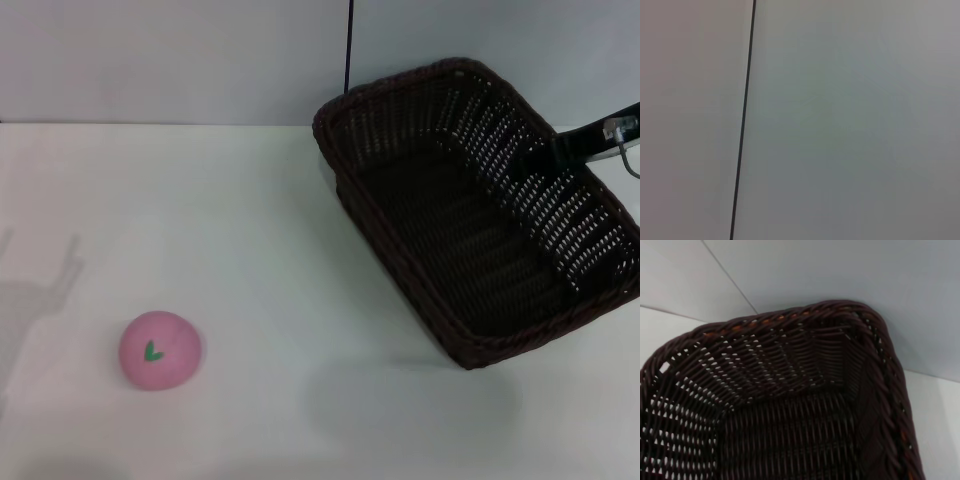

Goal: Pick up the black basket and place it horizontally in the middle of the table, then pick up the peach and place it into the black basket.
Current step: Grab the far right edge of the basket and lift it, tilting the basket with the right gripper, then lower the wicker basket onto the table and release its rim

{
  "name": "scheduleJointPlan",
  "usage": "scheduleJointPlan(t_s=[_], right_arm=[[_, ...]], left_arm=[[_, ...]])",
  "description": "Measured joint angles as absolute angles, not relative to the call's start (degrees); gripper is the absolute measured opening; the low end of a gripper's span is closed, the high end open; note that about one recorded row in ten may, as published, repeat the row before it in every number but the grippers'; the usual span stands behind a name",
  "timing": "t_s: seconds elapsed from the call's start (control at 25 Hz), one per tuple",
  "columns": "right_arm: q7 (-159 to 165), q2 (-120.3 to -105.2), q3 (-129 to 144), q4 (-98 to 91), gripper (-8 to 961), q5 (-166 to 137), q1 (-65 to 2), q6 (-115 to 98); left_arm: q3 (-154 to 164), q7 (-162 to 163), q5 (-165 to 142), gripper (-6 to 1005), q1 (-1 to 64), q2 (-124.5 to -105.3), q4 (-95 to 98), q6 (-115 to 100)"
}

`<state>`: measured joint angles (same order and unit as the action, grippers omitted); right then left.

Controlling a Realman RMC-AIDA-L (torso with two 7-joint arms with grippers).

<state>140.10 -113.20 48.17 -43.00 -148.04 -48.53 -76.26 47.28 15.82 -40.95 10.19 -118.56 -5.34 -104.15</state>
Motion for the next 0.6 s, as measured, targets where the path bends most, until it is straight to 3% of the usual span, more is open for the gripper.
scheduleJointPlan(t_s=[0.2,0.36,0.48,0.6], right_arm=[[140.0,-113.21,49.0,-43.0,500,-148.1,-48.5,-76.4],[139.3,-113.22,51.8,-45.3,316,-148.1,-48.0,-77.8],[138.4,-113.96,55.6,-52.1,217,-148.5,-45.9,-79.0],[132.6,-115.64,58.5,-63.7,138,-148.7,-42.7,-82.1]], left_arm=[[47.2,15.8,-40.9,762,10.1,-118.56,-5.3,-104.2],[47.2,15.8,-40.9,758,10.2,-118.52,-5.2,-104.2],[47.2,15.8,-40.9,756,10.2,-118.49,-5.1,-104.2],[47.2,15.8,-40.9,753,10.2,-118.49,-5.1,-104.2]])
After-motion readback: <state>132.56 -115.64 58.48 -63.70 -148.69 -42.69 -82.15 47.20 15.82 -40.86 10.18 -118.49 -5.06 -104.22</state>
